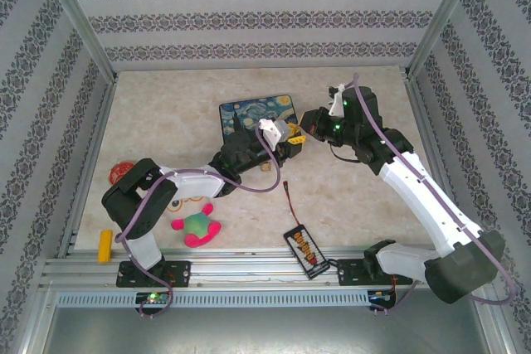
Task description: Unlock the padlock with the key
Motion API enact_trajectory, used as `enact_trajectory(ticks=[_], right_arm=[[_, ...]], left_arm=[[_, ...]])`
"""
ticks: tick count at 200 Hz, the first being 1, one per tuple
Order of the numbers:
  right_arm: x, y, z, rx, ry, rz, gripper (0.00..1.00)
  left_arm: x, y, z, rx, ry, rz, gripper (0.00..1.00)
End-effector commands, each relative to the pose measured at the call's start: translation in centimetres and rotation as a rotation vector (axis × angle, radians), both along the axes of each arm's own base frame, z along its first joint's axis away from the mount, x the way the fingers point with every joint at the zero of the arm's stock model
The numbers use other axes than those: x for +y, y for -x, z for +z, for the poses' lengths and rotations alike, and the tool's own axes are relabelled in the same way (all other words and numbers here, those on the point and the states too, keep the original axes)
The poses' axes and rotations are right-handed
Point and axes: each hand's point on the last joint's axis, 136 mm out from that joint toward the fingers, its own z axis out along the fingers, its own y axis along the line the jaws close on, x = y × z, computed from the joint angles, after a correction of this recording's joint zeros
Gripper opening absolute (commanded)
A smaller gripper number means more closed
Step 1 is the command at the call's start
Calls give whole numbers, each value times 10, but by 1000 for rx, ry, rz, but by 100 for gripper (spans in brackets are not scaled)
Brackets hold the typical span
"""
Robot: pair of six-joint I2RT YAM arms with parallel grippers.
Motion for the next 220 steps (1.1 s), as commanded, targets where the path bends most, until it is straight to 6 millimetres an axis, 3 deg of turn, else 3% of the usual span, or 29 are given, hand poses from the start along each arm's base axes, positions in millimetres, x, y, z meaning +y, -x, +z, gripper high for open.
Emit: enact_trajectory(ticks=[1,47,125,145,180,220], right_arm=[[1,-2,-3,5,-17,6,0],[-1,-1,-8,13,-16,0,0],[-5,-2,-10,12,-11,-7,0],[-8,-1,-8,-6,9,6,0],[-17,9,14,-180,115,62,22],[-13,38,37,-433,177,218,27]], left_arm=[[-3,3,22,-51,59,-4,29],[-2,3,24,-53,59,-1,22],[0,6,13,-34,7,-5,0],[3,13,2,-35,-94,-21,0],[22,33,-21,-1,-364,-67,0],[48,69,-28,83,-620,-223,0]])
